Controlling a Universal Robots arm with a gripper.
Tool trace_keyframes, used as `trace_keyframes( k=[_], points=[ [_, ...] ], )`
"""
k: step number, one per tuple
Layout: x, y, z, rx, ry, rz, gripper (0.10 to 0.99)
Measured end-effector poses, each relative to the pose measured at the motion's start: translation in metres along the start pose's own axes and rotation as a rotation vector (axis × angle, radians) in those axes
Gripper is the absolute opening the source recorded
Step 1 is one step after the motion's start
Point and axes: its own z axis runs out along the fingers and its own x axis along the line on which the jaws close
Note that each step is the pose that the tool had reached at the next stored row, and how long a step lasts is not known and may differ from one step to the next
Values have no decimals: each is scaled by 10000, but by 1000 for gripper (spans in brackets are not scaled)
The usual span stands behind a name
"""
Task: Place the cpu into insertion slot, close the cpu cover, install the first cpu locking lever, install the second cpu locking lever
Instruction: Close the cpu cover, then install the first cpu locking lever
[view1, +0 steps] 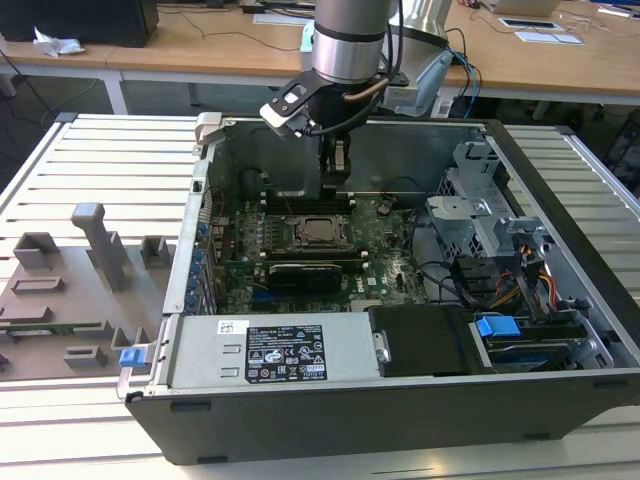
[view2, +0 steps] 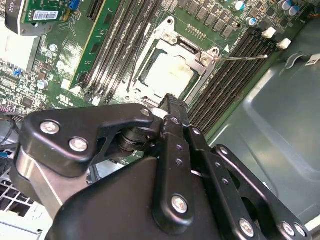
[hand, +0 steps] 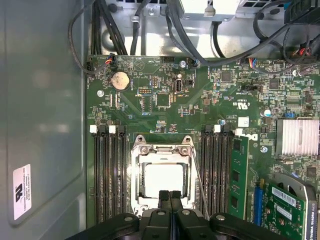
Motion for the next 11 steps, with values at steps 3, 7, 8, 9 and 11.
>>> trace_keyframes(
  k=[3, 7, 8, 9, 11],
  points=[
    [0, 0, -1, 0, 0, 0, 106],
    [0, 0, -2, 0, 0, 0, 106],
    [0, 0, -2, 0, 0, 0, 106],
    [0, 0, -2, 0, 0, 0, 106],
    [0, 0, -3, -7, -8, -257, 106]
  ],
)
